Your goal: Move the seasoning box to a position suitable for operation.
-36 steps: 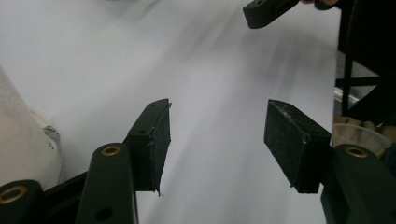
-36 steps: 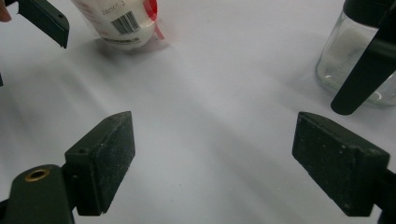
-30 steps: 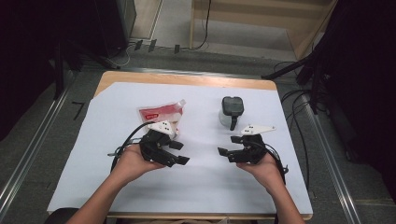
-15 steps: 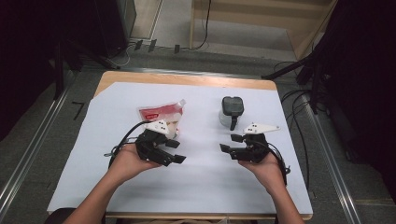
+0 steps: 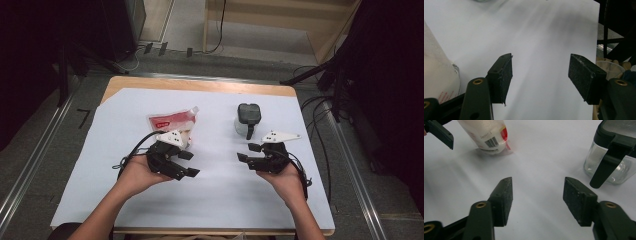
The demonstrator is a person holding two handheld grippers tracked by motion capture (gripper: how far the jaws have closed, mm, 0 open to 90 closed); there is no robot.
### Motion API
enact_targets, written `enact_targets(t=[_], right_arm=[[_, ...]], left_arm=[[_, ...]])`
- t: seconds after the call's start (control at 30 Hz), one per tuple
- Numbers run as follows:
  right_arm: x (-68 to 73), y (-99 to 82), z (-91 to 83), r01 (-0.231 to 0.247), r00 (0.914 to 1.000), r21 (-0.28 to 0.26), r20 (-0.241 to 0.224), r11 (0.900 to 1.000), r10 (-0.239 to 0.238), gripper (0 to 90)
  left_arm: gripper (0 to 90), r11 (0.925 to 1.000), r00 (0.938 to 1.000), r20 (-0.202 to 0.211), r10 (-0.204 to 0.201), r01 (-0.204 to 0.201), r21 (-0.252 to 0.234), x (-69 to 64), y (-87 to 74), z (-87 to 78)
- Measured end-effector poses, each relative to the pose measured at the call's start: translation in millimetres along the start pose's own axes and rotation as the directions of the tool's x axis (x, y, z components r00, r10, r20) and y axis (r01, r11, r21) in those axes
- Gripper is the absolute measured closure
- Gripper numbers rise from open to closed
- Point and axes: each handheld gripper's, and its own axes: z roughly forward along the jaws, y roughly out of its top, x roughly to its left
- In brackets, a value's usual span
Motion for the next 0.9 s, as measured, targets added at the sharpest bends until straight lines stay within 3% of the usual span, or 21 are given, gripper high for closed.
enact_targets(t=[0.03,0.13,0.57,0.9], right_arm=[[0.0,0.0,0.0,0.000,1.0000,0.000,0.000,1.0000,0.000,45.8],[-5.6,1.5,2.5,-0.048,0.9969,0.037,-0.061,0.9982,0.050,44.2],[-13.4,2.5,-1.0,-0.074,0.9971,0.003,0.019,0.9972,0.074,32.3],[-21.2,7.8,-2.8,-0.080,0.9953,-0.011,0.054,0.9968,0.080,30.7]], left_arm=[[37.2,1.0000,1.0000,0.000,0.000,0.000,0.000,0.0,0.0,0.0],[36.9,1.0000,1.0000,0.004,0.001,-0.001,0.006,0.8,-0.5,0.7],[36.8,1.0000,1.0000,-0.004,0.000,0.001,0.010,1.4,-4.5,-2.1],[36.7,1.0000,0.9999,-0.014,-0.008,0.008,-0.003,-1.7,-9.3,-8.8]])
